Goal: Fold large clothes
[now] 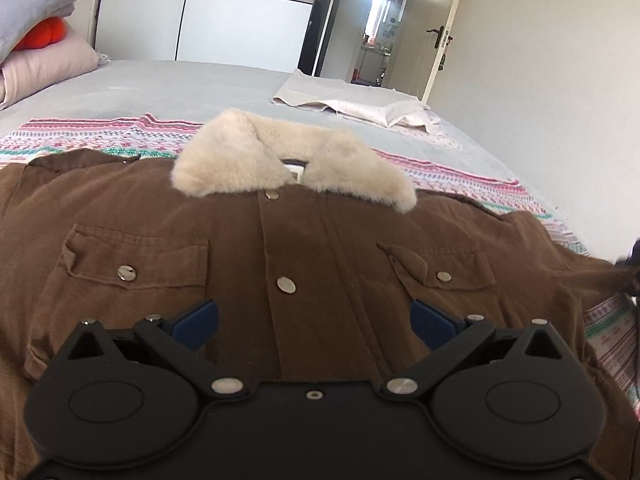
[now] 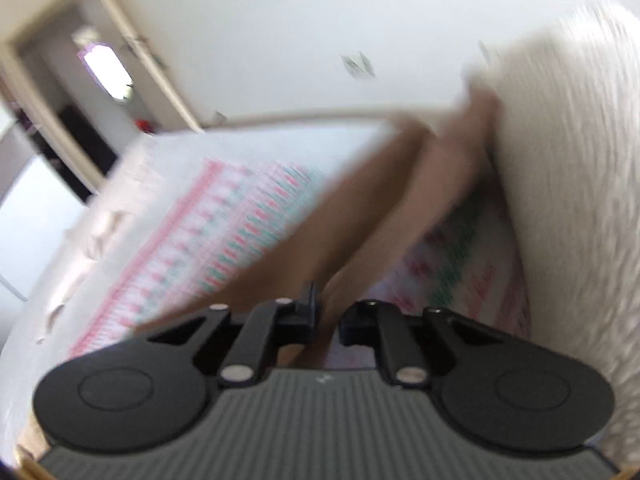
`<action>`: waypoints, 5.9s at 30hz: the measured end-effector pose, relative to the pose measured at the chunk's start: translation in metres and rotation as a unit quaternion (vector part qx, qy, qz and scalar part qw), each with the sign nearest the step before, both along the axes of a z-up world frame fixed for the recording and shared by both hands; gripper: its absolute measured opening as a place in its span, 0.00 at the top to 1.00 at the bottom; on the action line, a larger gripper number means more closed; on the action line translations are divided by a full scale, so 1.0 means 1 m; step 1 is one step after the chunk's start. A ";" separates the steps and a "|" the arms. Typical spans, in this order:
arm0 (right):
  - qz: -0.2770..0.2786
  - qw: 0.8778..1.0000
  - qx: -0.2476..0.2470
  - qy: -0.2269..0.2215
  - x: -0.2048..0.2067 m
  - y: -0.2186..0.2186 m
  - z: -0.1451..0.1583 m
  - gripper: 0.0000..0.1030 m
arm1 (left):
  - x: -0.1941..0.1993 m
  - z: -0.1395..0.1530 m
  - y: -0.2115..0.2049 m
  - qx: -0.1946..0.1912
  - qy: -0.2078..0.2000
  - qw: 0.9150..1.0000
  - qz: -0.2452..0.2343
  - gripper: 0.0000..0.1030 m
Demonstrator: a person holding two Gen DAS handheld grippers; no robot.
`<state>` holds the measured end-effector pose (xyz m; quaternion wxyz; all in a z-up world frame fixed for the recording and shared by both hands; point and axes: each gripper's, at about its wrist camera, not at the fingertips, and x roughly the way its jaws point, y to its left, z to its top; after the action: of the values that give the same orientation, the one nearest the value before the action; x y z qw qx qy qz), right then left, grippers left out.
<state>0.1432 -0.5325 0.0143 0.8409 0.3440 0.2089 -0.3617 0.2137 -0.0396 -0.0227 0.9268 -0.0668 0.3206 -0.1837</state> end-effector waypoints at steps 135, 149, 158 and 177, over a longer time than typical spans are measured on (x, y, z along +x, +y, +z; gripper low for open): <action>0.433 0.871 -0.195 0.125 -0.027 0.133 -0.019 0.46 | 0.017 -0.010 0.003 0.108 -0.055 0.986 -0.118 0.50; 0.424 0.882 -0.175 0.107 -0.009 0.163 -0.026 0.90 | 0.015 -0.031 -0.004 0.102 -0.033 0.988 -0.113 0.47; 0.389 0.909 -0.129 0.073 -0.045 0.157 0.002 0.57 | -0.013 0.003 0.032 0.091 -0.041 0.993 -0.064 0.14; 0.429 0.892 -0.126 0.066 -0.073 0.251 0.035 0.02 | -0.068 0.033 0.199 0.084 -0.007 0.989 0.122 0.00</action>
<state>0.0697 -0.2820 0.0493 0.9349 0.0878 0.3438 -0.0112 0.1460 0.1594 0.0105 0.9468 -0.0259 0.3180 -0.0419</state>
